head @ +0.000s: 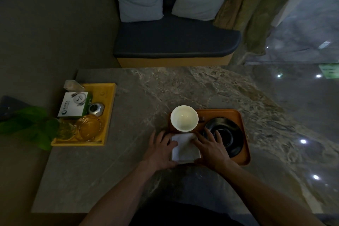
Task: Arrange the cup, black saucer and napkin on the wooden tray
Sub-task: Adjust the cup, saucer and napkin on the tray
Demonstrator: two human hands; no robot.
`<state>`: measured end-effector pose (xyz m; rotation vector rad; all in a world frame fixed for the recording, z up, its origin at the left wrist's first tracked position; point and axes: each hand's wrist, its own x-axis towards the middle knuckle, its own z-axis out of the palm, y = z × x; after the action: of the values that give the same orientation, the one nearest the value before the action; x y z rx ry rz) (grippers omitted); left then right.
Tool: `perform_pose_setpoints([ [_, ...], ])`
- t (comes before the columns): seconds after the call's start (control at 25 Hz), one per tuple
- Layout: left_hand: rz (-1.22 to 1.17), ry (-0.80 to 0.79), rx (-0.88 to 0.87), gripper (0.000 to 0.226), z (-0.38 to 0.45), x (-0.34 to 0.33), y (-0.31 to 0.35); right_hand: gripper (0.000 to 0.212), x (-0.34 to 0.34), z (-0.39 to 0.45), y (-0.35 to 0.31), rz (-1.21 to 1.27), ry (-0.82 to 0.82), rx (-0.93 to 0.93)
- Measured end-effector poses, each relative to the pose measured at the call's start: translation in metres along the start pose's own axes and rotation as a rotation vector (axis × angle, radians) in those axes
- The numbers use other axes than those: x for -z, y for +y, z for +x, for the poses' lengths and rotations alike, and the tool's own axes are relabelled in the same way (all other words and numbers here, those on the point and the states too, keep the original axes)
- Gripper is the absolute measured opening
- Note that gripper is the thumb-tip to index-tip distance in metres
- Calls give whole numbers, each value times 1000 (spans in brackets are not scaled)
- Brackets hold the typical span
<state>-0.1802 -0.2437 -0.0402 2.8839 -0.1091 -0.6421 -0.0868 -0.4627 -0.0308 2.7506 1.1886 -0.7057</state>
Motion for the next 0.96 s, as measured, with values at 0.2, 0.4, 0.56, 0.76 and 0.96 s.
perform_pose_setpoints([
  [0.2,-9,5,1,80,-1,-1,-4,88,1,-1,-3,10,-6,-7],
  [0.4,-12,16,1,81,1,-3,-4,89,1,-1,-2,13,-6,1],
  [0.56,-4,8,7,81,1,-2,-5,90,0,0,0,13,8,11],
  [0.76,-6,0,5,78,-1,-2,-5,91,-2,2,0,29,-2,17],
  [0.96,-1,-1,7,78,-2,-2,-5,89,-1,0,1,31,3,2],
])
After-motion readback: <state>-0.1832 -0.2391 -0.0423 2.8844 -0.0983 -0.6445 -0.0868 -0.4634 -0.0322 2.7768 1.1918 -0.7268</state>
